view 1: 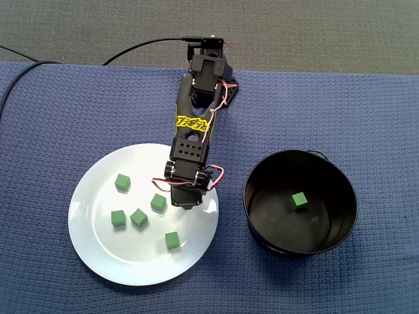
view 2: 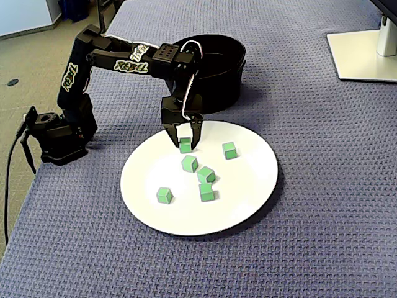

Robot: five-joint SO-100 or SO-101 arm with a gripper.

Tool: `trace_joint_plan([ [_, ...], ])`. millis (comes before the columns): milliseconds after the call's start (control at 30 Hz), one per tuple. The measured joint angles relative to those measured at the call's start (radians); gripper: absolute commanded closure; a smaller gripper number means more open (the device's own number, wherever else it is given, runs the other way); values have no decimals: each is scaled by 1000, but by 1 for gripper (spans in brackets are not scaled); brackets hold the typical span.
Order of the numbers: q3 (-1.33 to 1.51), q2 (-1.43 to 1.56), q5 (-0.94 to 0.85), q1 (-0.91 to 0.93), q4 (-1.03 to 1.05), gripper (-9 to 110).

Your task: Pick up the items on the white plate and put them in the black container.

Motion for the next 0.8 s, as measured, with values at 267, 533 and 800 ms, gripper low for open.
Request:
trace_joint_plan([
  [267, -218, 321, -51, 31, 147, 102],
  [533, -360, 784, -186, -247, 155, 102],
  [800, -288, 669, -295, -693, 71, 102],
])
